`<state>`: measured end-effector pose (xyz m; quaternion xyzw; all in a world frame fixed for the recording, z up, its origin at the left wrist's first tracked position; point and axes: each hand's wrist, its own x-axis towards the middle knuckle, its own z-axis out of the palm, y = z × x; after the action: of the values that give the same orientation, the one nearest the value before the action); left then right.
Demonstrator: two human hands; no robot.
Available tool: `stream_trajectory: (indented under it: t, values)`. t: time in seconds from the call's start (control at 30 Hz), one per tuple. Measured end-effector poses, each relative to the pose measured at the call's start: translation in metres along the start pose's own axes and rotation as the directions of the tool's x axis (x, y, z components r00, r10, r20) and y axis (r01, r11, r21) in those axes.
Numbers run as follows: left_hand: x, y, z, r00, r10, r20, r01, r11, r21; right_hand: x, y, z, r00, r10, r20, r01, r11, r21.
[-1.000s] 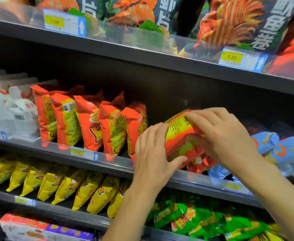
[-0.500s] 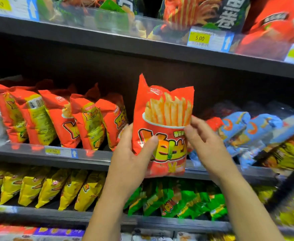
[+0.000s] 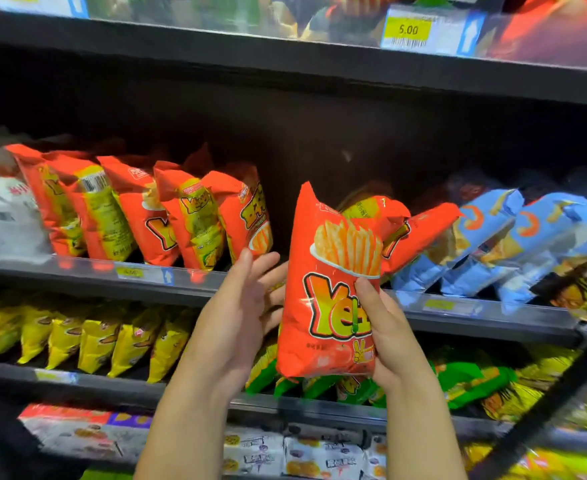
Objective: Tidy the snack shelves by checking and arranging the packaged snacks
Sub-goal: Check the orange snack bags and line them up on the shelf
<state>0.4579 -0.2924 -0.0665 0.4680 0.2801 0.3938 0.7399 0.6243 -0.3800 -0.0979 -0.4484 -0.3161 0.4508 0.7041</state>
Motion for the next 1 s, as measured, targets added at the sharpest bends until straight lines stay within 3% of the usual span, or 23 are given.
stream_trajectory:
  t: [0.07, 0.13, 0.23, 0.43, 0.53, 0.73, 1.0]
  values:
    - [-0.009, 0.000, -0.010, 1.000, -0.019, 0.009, 0.020, 0.989, -0.148, -0.003, 0.006, 0.001, 0.999, 0.033, 0.021, -0.034, 0.998, 0.055]
    - [-0.017, 0.002, -0.017, 0.999, -0.029, 0.015, 0.031, 0.983, -0.179, -0.005, 0.010, 0.001, 0.999, 0.042, 0.032, -0.045, 0.995, 0.085]
    - [-0.028, 0.006, -0.015, 0.999, -0.008, 0.036, 0.011, 0.997, -0.080, -0.007, 0.011, 0.003, 0.998, 0.046, 0.035, -0.048, 0.998, 0.047]
    - [-0.033, -0.003, -0.001, 0.997, 0.001, 0.078, -0.009, 0.995, 0.097, -0.019, 0.005, 0.024, 0.995, -0.052, 0.082, 0.068, 0.976, -0.206]
    - [-0.040, -0.012, -0.010, 0.998, 0.066, -0.016, -0.059, 0.966, 0.251, -0.027, -0.002, 0.032, 0.992, -0.046, 0.114, 0.074, 0.964, -0.256]
    - [-0.047, -0.014, -0.013, 0.996, -0.040, -0.084, 0.042, 0.999, 0.019, -0.038, -0.013, 0.026, 0.992, -0.005, 0.125, 0.037, 0.965, -0.259]
    - [-0.052, -0.018, -0.010, 0.994, 0.107, 0.007, -0.107, 0.982, 0.156, -0.047, -0.010, 0.022, 0.975, -0.072, 0.211, 0.142, 0.929, -0.340]
